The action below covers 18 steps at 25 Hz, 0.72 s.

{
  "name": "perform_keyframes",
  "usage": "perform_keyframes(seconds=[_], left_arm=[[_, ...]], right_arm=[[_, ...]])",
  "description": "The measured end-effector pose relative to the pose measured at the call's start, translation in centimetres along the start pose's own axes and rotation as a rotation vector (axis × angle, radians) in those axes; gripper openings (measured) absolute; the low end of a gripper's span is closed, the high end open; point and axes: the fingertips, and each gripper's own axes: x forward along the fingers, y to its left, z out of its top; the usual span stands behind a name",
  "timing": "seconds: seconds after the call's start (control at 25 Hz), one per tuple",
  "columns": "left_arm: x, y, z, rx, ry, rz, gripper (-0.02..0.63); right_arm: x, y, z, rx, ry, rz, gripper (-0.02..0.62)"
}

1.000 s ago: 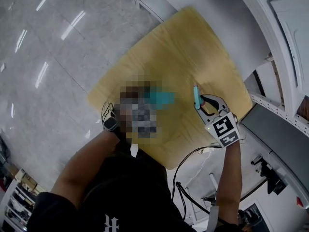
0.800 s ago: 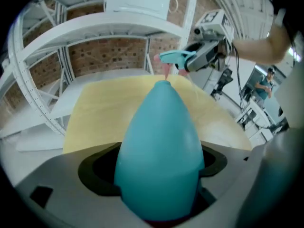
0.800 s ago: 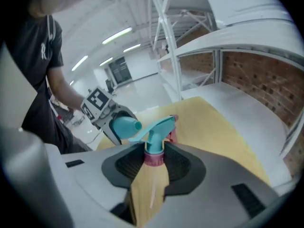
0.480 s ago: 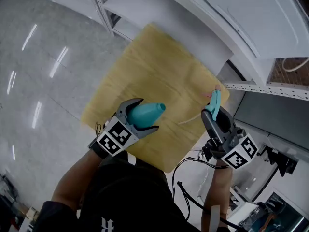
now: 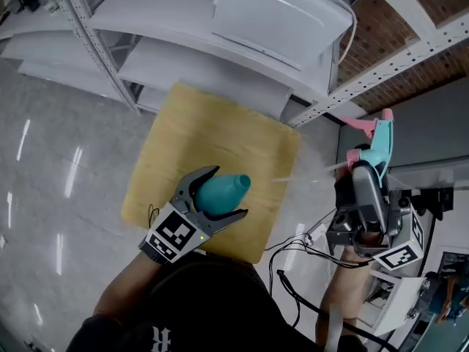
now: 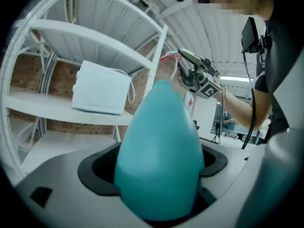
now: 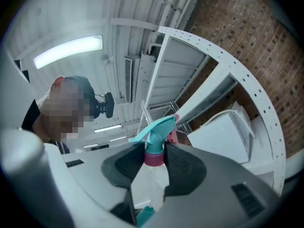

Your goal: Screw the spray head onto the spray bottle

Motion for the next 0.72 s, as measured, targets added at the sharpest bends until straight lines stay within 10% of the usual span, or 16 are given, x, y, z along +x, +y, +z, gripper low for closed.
perform_keyframes(seconds=[0.44,0.72], left_arm=[[-1.6,-7.0,5.7,0.125,-0.077,-0.08,0.448],[-2.9,-8.8,7.3,0.137,-0.084,-0.089,0.448]], right_arm=[[-2.9,6.5,1.4,0.058,-0.055,0.101,0.115],[-2.0,10.2,-1.9,-0.088,0.059,0.148,0.115]])
